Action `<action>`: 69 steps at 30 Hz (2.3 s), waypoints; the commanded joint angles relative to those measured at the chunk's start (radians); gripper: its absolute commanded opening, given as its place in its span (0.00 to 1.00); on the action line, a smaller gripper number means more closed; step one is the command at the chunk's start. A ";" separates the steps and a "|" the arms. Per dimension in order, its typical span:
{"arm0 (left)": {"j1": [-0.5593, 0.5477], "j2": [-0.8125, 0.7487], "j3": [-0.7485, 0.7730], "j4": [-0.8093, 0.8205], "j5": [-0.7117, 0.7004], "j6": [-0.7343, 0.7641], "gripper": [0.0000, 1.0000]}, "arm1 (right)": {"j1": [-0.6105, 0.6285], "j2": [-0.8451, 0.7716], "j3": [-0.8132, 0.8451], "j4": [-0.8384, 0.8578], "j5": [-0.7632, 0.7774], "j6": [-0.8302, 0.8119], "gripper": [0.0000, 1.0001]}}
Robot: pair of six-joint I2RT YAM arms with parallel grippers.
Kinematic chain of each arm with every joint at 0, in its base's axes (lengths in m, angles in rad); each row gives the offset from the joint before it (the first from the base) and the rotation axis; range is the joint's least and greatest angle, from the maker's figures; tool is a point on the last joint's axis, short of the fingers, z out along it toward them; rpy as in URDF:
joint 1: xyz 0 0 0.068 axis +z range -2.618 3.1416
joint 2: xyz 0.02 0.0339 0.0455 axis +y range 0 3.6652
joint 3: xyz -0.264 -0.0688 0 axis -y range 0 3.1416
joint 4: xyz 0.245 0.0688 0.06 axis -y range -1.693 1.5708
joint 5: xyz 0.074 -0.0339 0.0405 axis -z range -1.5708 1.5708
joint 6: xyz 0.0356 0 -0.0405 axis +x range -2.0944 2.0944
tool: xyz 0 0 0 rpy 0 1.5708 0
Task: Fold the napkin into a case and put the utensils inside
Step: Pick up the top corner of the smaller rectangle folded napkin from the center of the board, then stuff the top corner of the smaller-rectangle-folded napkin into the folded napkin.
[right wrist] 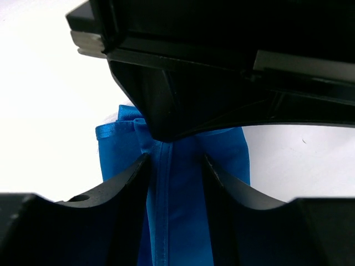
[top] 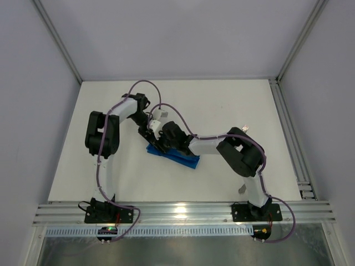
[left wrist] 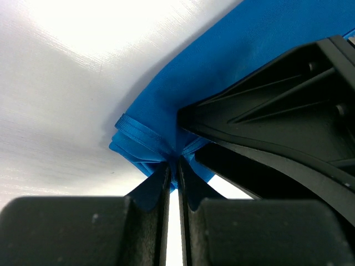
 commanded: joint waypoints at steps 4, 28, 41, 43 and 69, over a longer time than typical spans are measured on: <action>0.000 0.015 0.040 -0.003 0.009 -0.008 0.09 | 0.020 0.015 0.019 -0.026 0.038 0.012 0.42; 0.073 -0.135 -0.164 0.102 -0.060 -0.158 0.52 | -0.032 0.001 -0.010 0.062 -0.016 0.171 0.10; 0.044 -0.049 -0.135 0.223 -0.114 -0.240 0.17 | -0.034 -0.018 -0.019 0.063 -0.054 0.221 0.10; 0.044 -0.040 -0.132 0.221 -0.121 -0.235 0.00 | -0.038 -0.029 -0.027 0.057 -0.056 0.221 0.10; 0.009 -0.285 -0.159 0.295 -0.187 -0.227 0.44 | -0.143 -0.040 -0.058 0.078 -0.128 0.490 0.09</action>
